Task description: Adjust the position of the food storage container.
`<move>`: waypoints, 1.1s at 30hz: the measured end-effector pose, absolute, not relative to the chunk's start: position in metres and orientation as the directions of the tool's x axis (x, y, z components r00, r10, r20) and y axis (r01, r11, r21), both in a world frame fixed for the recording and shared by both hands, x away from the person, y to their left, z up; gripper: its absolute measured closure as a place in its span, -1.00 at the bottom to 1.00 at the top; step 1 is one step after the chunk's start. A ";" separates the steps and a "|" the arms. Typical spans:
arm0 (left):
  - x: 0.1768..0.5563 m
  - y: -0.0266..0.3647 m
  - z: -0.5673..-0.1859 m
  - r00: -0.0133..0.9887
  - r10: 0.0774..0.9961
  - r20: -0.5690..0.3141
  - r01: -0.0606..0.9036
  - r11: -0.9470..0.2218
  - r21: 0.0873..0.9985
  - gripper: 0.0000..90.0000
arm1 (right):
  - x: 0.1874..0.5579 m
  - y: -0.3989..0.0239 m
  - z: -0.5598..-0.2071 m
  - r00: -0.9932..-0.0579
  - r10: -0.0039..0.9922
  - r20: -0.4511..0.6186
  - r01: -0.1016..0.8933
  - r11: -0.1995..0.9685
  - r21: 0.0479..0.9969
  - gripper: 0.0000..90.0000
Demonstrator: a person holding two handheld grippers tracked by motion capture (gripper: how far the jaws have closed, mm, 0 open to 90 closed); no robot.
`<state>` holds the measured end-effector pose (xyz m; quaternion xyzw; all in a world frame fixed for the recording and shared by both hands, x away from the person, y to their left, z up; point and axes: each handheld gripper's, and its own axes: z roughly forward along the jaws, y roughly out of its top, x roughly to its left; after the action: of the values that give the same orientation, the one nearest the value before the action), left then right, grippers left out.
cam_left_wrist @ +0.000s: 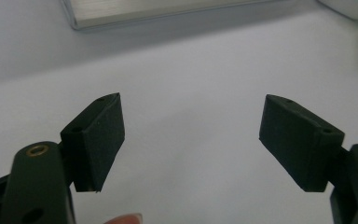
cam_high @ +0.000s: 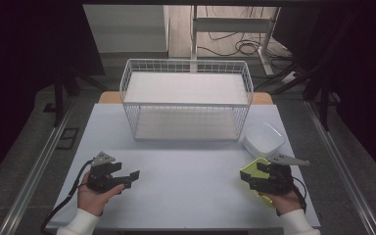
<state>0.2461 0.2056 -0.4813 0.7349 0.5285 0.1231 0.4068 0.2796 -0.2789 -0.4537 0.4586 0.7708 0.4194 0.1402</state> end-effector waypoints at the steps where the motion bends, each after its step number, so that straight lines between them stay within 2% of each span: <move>1: 0.247 0.205 -0.482 0.409 0.877 -0.253 0.678 -0.106 0.727 -0.52 | 0.280 -0.279 -0.454 -0.543 0.822 0.173 0.591 0.227 0.774 -0.50; 9: 0.250 0.206 -0.481 0.400 0.877 -0.266 0.682 -0.091 0.725 -0.52 | 0.284 -0.275 -0.453 -0.566 0.809 0.161 0.591 0.262 0.763 -0.49; 18: 0.240 0.206 -0.477 0.434 0.856 -0.282 0.676 -0.103 0.729 -0.54 | 0.281 -0.283 -0.433 -0.536 0.830 0.154 0.616 0.260 0.744 -0.47; 33: 0.251 0.208 -0.479 0.426 0.861 -0.279 0.686 -0.106 0.720 -0.52 | 0.297 -0.314 -0.430 -0.461 0.877 0.131 0.675 0.251 0.694 -0.15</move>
<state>0.2509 0.2081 -0.4792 0.7362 0.5254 0.1055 0.4134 0.2975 -0.3136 -0.4305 0.4988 0.7779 0.3544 0.1431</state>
